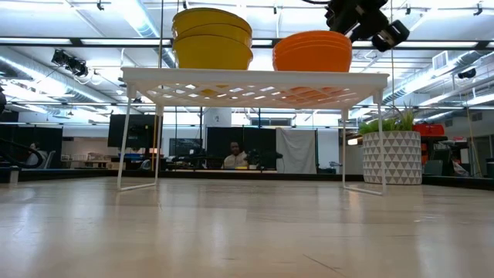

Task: Pick & Place Mini bowls
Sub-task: Return to Home Position

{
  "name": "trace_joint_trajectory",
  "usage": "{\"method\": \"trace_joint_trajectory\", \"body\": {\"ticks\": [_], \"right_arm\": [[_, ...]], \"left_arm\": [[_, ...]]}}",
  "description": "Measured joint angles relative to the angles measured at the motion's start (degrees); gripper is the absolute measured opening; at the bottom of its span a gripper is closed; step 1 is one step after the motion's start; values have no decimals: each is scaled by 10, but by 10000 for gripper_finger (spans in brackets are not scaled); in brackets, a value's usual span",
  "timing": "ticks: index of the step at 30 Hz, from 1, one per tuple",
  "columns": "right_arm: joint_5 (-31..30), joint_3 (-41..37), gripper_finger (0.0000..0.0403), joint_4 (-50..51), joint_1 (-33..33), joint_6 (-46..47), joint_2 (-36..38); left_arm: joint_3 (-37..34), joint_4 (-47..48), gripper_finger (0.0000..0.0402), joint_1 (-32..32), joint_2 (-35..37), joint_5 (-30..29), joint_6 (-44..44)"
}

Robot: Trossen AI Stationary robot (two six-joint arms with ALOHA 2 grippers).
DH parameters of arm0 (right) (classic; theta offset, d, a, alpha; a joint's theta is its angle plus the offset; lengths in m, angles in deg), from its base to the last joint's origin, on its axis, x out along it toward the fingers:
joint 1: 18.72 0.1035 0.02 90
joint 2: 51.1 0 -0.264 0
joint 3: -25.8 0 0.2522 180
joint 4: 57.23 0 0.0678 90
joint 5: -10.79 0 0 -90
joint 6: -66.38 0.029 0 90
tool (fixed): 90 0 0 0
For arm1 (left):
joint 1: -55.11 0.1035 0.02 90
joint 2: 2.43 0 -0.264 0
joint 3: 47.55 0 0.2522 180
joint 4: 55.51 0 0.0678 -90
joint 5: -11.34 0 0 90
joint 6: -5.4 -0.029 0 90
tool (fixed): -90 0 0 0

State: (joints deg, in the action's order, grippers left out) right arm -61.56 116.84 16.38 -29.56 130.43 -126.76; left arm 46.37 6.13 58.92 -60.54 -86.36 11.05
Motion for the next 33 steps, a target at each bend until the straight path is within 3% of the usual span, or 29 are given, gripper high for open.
{"method": "trace_joint_trajectory", "body": {"ticks": [4, 8, 14, 19, 33], "right_arm": [[-3, 0, 126, -39, 0, -12, 4], [-48, 0, 110, -84, 11, -72, 12], [-120, 0, 56, -167, 40, -174, 24], [-167, 0, 6, -180, 67, -256, 24], [-265, 0, 1, -237, 120, -396, 49]], "left_arm": [[0, 0, 5, 0, 0, 0, 1], [0, -1, 5, 0, 0, -1, 9], [0, -3, 5, 0, 0, -1, 12], [0, -5, 5, 0, 0, -2, 12], [0, -5, 5, 0, 0, -17, 12]]}}
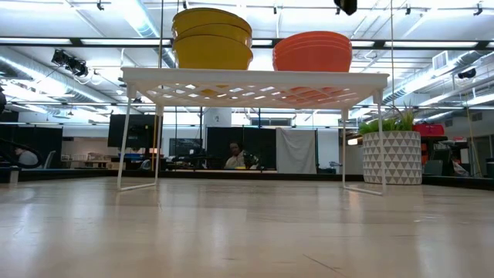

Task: Pick & Place Mini bowls
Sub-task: Return to Home Position

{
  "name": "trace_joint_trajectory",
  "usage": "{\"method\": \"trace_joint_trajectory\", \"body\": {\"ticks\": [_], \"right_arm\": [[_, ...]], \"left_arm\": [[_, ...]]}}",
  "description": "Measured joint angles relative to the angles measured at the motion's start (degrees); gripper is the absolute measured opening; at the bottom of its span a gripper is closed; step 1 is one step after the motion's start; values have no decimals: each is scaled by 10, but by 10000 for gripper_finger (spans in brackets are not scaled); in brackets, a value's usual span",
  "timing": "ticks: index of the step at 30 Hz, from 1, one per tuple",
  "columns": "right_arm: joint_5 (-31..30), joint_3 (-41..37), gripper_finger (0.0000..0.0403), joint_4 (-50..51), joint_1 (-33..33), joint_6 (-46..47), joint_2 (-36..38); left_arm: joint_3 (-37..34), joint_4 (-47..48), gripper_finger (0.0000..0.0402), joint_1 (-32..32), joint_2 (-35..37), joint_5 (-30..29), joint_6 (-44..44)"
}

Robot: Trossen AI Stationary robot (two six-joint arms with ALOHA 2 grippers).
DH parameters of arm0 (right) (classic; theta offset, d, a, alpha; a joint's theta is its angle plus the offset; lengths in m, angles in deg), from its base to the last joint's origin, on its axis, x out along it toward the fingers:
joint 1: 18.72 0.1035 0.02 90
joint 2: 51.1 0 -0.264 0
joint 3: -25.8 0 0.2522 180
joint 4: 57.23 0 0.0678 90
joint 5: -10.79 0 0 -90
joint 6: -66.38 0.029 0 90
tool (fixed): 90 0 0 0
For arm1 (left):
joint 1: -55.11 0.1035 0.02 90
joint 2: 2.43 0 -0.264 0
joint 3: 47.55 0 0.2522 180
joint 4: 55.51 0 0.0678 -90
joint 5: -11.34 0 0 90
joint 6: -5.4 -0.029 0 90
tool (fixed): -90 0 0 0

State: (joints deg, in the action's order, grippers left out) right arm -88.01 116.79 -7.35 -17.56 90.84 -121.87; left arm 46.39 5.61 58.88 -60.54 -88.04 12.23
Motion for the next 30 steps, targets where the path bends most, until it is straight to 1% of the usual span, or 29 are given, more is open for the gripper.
{"method": "trace_joint_trajectory", "body": {"ticks": [7, 10, 15, 21, 30], "right_arm": [[-11, 0, 1, 4, 5, -46, 35], [-30, 0, 1, 5, 5, -66, 46], [-30, 0, 0, 3, 5, -111, 59], [-22, 0, 0, 3, 5, -140, 69], [-21, 0, 0, 2, 5, -155, 77]], "left_arm": [[0, 0, 10, 0, 0, 0, 0], [0, 0, 13, 0, 0, 0, 0], [0, 0, 14, 0, 0, 0, -1], [0, 0, 14, 0, 0, 0, -1], [0, 0, 14, 0, 0, 0, -1]]}}
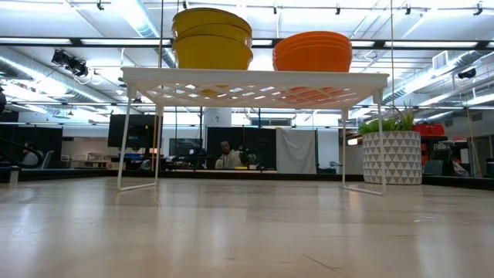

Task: Pick & Place Mini bowls
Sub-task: Return to Home Position

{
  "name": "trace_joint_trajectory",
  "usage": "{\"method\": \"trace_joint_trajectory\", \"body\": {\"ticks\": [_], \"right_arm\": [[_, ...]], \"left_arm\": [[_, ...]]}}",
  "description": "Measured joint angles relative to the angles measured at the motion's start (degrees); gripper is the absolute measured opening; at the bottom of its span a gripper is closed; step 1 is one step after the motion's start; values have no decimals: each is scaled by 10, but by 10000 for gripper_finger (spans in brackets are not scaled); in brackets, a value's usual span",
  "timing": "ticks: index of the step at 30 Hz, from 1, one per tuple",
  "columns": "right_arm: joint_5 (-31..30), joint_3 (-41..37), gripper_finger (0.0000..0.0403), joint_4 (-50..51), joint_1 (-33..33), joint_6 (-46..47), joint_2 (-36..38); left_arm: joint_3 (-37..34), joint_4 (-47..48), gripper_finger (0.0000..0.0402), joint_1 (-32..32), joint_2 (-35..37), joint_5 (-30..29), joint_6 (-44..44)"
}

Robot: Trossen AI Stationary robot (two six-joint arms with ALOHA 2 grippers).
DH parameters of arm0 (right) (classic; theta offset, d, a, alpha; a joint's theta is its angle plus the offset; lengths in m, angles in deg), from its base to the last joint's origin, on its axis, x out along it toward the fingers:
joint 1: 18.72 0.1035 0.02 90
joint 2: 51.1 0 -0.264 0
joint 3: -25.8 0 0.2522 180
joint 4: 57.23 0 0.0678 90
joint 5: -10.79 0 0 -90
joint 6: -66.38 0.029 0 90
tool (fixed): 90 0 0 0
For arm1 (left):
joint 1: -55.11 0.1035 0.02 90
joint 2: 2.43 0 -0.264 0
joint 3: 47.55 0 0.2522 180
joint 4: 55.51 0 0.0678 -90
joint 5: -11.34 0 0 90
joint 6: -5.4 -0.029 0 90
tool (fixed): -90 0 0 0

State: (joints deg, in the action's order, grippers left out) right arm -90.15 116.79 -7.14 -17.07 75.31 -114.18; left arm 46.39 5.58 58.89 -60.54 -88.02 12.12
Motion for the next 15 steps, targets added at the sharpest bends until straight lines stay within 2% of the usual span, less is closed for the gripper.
{"method": "trace_joint_trajectory", "body": {"ticks": [15], "right_arm": [[0, 0, 0, 17, 6, -20, 11]], "left_arm": [[0, 0, 14, 0, 0, 0, 0]]}}
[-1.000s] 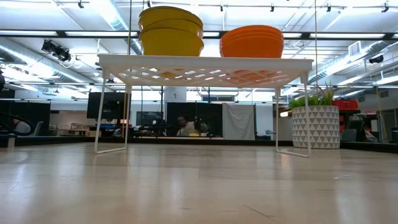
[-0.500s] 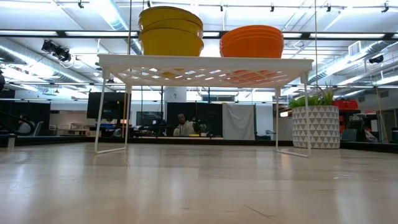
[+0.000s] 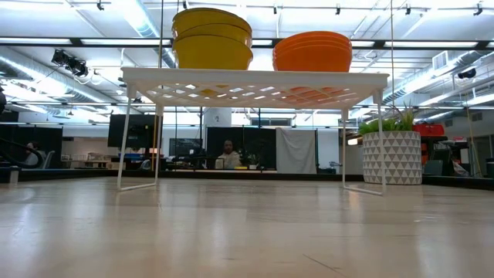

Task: Pick & Place Mini bowls
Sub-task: Return to Home Position

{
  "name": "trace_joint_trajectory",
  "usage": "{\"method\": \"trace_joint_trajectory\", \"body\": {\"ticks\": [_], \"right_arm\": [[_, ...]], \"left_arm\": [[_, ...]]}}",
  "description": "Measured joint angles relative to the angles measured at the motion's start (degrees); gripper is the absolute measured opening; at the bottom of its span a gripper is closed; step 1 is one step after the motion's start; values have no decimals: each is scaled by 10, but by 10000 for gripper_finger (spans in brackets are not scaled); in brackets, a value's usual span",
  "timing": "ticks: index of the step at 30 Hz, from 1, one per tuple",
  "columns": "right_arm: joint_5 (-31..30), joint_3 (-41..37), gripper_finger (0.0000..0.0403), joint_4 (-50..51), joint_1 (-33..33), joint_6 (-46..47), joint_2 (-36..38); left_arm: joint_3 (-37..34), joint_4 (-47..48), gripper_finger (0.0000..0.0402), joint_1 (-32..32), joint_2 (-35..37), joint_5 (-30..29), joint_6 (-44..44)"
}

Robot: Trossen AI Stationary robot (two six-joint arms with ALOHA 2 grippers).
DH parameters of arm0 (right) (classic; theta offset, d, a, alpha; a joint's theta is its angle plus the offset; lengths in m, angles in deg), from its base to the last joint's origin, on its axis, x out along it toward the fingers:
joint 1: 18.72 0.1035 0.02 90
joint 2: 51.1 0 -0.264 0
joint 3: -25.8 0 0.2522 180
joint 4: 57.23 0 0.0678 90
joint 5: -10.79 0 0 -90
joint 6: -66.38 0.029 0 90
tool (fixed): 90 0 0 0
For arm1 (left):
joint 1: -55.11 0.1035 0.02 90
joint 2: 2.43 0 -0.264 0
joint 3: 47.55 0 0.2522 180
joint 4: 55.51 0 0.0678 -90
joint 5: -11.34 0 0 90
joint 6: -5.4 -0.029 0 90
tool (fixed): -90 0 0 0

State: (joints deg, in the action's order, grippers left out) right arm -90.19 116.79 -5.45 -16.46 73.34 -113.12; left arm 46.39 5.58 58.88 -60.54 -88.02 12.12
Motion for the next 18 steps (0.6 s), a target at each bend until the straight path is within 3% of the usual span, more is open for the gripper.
{"method": "trace_joint_trajectory", "body": {"ticks": [5, 11, 18], "right_arm": [[0, -14, 0, -12, 0, -9, 7], [7, -139, 8, -95, 0, -15, 90], [109, -303, 14, -197, 2, -14, 211]], "left_arm": [[0, 0, 14, 0, 0, 0, 0], [0, 0, 14, 0, 0, 0, 0], [0, 0, 14, 0, 0, 0, 0]]}}
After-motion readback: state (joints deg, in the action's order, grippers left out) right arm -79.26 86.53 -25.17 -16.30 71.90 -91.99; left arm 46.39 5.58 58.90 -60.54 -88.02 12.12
